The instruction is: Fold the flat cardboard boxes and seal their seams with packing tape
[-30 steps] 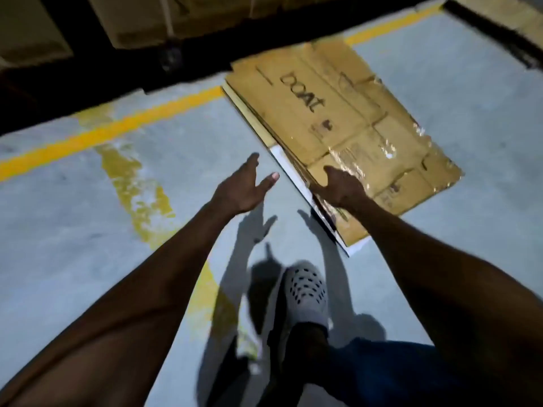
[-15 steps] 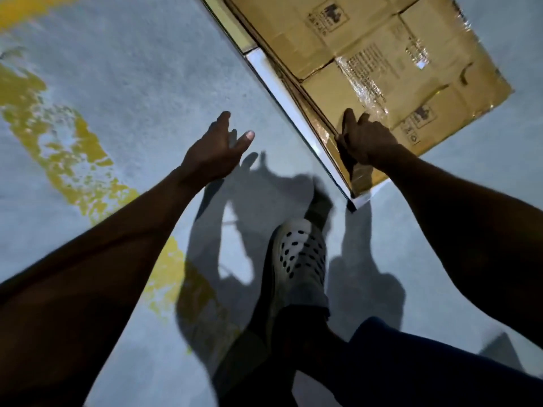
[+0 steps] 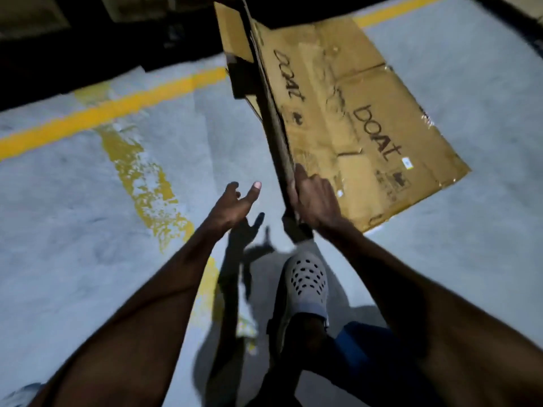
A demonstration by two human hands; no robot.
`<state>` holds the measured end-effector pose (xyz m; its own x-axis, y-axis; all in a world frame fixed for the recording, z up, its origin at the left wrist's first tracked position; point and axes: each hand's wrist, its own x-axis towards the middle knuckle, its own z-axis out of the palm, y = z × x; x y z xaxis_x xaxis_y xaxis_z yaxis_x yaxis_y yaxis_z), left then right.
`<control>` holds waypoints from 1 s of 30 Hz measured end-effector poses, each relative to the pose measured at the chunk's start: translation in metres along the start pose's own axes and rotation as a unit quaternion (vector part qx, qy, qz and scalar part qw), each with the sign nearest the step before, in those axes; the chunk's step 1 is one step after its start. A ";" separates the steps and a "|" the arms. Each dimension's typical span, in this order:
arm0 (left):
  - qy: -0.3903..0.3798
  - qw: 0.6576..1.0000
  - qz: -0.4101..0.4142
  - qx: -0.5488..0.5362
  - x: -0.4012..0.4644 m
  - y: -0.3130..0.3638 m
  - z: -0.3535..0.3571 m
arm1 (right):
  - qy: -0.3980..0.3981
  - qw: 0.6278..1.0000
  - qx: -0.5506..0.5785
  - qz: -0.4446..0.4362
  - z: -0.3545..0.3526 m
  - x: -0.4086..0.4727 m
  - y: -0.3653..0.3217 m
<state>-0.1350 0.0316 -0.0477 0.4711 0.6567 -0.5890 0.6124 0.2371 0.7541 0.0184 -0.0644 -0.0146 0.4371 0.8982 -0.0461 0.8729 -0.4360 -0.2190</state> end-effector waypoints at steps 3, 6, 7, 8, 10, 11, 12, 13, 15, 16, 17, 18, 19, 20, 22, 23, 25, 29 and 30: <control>-0.004 0.996 -0.034 -0.084 -0.056 0.027 -0.033 | 0.053 0.982 0.175 -0.047 -0.029 -0.050 -0.067; -0.006 0.992 -0.008 -0.129 -0.112 0.038 -0.073 | 0.110 0.955 0.273 -0.042 -0.052 -0.084 -0.127; 0.008 0.990 -0.005 -0.144 -0.134 0.039 -0.088 | 0.119 0.945 0.304 -0.031 -0.060 -0.093 -0.144; 0.023 0.988 -0.009 -0.154 -0.154 0.038 -0.104 | 0.125 0.935 0.332 -0.024 -0.068 -0.100 -0.161; 0.020 0.988 -0.020 -0.153 -0.194 0.037 -0.132 | 0.128 0.922 0.364 -0.032 -0.080 -0.118 -0.191; 0.010 0.988 -0.023 -0.149 -0.212 0.036 -0.145 | 0.126 0.917 0.375 -0.041 -0.084 -0.126 -0.207; 0.005 0.990 -0.023 -0.142 -0.228 0.033 -0.156 | 0.122 0.915 0.382 -0.046 -0.088 -0.136 -0.222; 0.016 0.990 -0.019 -0.140 -0.243 0.027 -0.168 | 0.120 0.912 0.389 -0.046 -0.091 -0.145 -0.237; 0.083 0.982 -0.015 -0.167 -0.266 0.007 -0.191 | 0.116 0.904 0.410 -0.029 -0.096 -0.165 -0.262; 0.133 0.971 -0.014 -0.198 -0.275 -0.004 -0.203 | 0.117 0.897 0.425 -0.016 -0.098 -0.175 -0.272; 0.184 0.959 -0.007 -0.217 -0.285 -0.013 -0.216 | 0.118 0.890 0.440 -0.002 -0.098 -0.185 -0.280; 0.232 0.950 0.000 -0.208 -0.296 -0.021 -0.229 | 0.115 0.884 0.453 0.018 -0.096 -0.195 -0.287; 0.275 0.945 0.004 -0.177 -0.307 -0.029 -0.242 | 0.114 0.875 0.468 0.043 -0.094 -0.204 -0.294; 0.309 0.940 0.010 -0.145 -0.315 -0.035 -0.253 | 0.114 0.865 0.483 0.073 -0.094 -0.211 -0.302; 0.341 0.935 0.025 -0.090 -0.326 -0.048 -0.268 | 0.088 0.848 0.508 0.125 -0.107 -0.215 -0.321; 0.345 0.936 0.035 -0.058 -0.331 -0.052 -0.272 | 0.055 0.841 0.518 0.145 -0.117 -0.210 -0.331; 0.336 0.940 0.048 0.024 -0.336 -0.059 -0.278 | -0.024 0.856 0.497 0.141 -0.133 -0.191 -0.350; 0.312 0.941 0.078 0.102 -0.348 -0.064 -0.288 | -0.081 0.957 0.277 0.042 -0.143 -0.132 -0.389; 0.309 0.941 0.083 0.113 -0.351 -0.066 -0.289 | -0.096 0.974 0.203 0.009 -0.143 -0.118 -0.397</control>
<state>-0.5242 -0.0076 0.1928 0.1559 0.9785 -0.1350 0.7155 -0.0176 0.6984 -0.3490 -0.0047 0.2168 0.3695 0.9012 -0.2264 0.6902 -0.4293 -0.5824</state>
